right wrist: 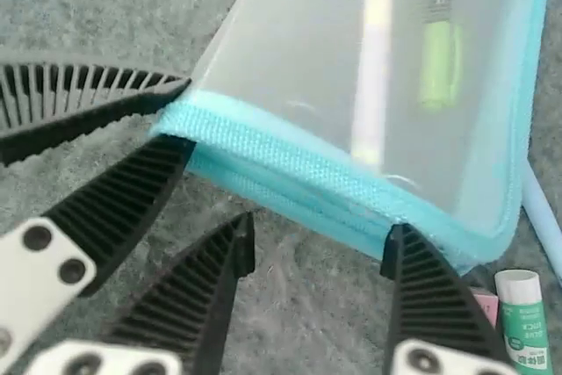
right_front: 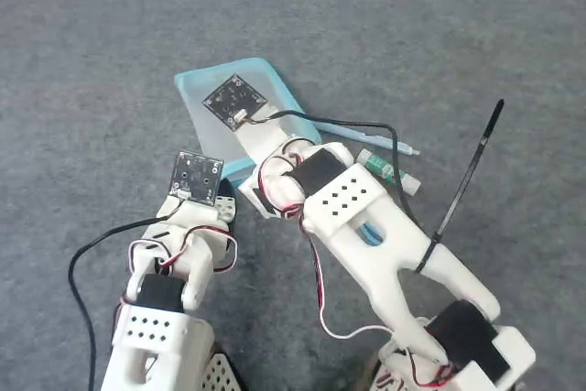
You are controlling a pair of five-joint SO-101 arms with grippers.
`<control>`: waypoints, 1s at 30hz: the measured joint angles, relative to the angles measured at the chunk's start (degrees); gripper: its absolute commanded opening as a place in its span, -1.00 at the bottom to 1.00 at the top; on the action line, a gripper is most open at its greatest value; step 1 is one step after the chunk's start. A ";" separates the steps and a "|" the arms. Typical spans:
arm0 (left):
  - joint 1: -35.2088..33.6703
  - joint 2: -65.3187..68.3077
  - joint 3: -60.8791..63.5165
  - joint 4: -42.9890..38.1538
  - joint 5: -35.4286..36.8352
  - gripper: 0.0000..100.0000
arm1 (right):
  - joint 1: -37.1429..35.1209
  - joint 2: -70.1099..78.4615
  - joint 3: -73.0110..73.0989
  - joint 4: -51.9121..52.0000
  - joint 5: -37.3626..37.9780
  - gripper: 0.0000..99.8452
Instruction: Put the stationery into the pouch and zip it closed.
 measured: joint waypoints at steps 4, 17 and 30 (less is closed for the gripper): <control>-0.62 0.00 0.00 0.00 0.00 -0.98 | 2.55 -5.19 0.00 2.55 0.97 -0.48; -0.97 0.18 0.00 0.00 -0.18 -0.98 | 25.67 -18.55 8.00 18.64 9.58 -0.48; -0.97 0.18 1.41 0.00 -0.18 -0.98 | 33.49 4.22 4.92 5.71 31.91 -0.65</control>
